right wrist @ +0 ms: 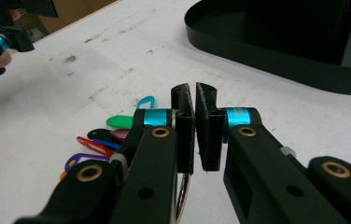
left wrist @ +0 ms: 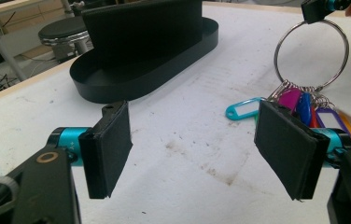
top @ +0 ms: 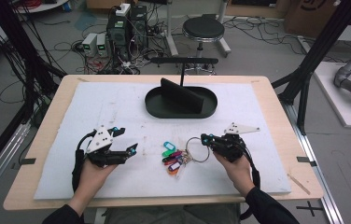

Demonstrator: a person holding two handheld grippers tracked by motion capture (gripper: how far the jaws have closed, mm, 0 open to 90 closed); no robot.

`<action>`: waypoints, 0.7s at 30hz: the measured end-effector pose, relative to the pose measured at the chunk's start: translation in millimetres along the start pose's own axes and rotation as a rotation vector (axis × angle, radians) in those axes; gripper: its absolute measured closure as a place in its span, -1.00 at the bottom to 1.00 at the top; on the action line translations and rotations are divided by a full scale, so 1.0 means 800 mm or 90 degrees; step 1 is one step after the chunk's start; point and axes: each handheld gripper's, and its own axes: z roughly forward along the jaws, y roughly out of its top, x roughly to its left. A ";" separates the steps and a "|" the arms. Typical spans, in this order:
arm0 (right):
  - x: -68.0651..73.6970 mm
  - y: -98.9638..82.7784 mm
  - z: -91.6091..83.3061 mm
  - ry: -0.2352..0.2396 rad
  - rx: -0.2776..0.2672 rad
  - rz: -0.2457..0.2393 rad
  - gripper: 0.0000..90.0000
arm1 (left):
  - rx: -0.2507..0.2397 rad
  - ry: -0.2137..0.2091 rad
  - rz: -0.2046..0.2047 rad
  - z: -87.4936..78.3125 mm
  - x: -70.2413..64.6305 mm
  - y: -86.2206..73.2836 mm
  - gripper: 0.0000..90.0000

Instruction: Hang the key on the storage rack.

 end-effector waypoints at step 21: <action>0.011 0.014 -0.002 0.064 0.015 -0.050 0.95 | -0.021 -0.067 0.007 0.016 -0.010 0.013 -0.40</action>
